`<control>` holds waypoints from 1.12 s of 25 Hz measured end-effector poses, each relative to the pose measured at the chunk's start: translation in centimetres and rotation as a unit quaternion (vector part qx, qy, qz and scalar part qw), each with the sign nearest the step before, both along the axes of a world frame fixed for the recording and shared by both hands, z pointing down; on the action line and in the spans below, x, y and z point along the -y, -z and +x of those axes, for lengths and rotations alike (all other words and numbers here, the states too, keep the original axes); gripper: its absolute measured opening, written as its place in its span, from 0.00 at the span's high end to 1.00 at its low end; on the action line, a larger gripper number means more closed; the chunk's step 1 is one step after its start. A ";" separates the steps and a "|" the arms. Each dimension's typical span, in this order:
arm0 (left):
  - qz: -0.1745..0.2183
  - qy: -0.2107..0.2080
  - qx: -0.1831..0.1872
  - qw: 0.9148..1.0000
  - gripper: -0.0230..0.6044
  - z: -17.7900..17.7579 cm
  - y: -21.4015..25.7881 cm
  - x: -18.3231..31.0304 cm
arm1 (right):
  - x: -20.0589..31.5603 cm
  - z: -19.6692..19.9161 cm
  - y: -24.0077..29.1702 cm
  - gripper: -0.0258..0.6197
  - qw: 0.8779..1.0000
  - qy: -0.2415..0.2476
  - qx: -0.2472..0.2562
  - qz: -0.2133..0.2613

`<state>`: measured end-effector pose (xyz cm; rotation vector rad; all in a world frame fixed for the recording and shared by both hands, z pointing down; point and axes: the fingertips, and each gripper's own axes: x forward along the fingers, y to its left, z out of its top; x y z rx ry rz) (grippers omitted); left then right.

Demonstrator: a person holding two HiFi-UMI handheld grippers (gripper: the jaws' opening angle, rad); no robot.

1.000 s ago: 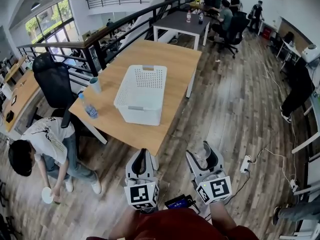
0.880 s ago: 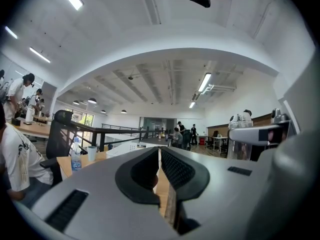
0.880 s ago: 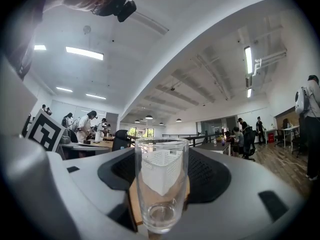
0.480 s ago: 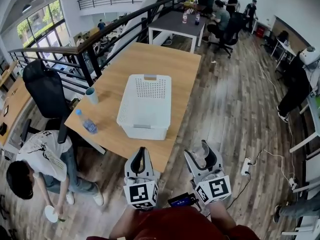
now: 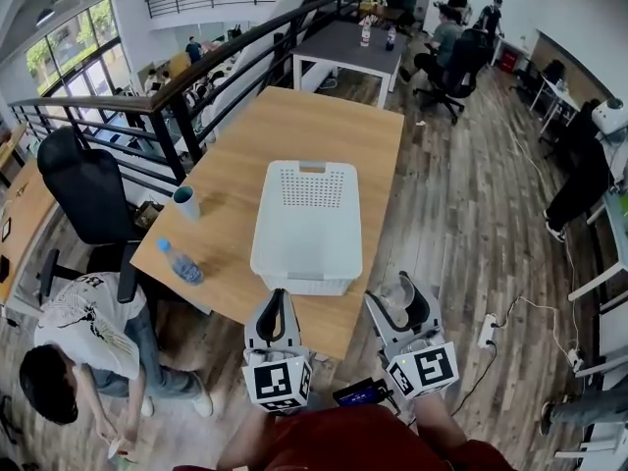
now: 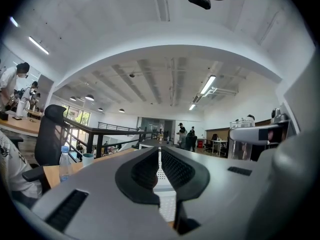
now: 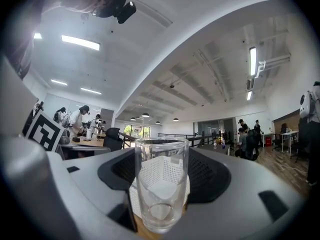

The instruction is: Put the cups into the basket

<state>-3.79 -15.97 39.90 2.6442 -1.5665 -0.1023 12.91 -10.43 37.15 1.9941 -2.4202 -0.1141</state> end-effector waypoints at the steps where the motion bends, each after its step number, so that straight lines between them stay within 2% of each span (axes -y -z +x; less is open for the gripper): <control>1: 0.000 -0.002 -0.001 1.000 0.93 -0.3 0.1 0.6 | 0.6 -0.3 0.1 0.52 1.000 -0.001 -0.001 0.001; 9: 0.000 -0.023 -0.009 1.000 0.93 -1.7 0.7 4.9 | 4.0 -1.9 0.9 0.52 1.000 -0.021 -0.005 0.006; 16: 0.002 -0.040 -0.008 0.999 0.93 -1.4 0.9 6.5 | 4.7 -1.7 0.7 0.52 0.999 -0.038 0.001 0.007; 28: 0.011 -0.023 0.005 1.000 0.93 2.5 2.3 10.1 | 9.4 2.6 1.3 0.52 0.999 -0.015 0.019 0.022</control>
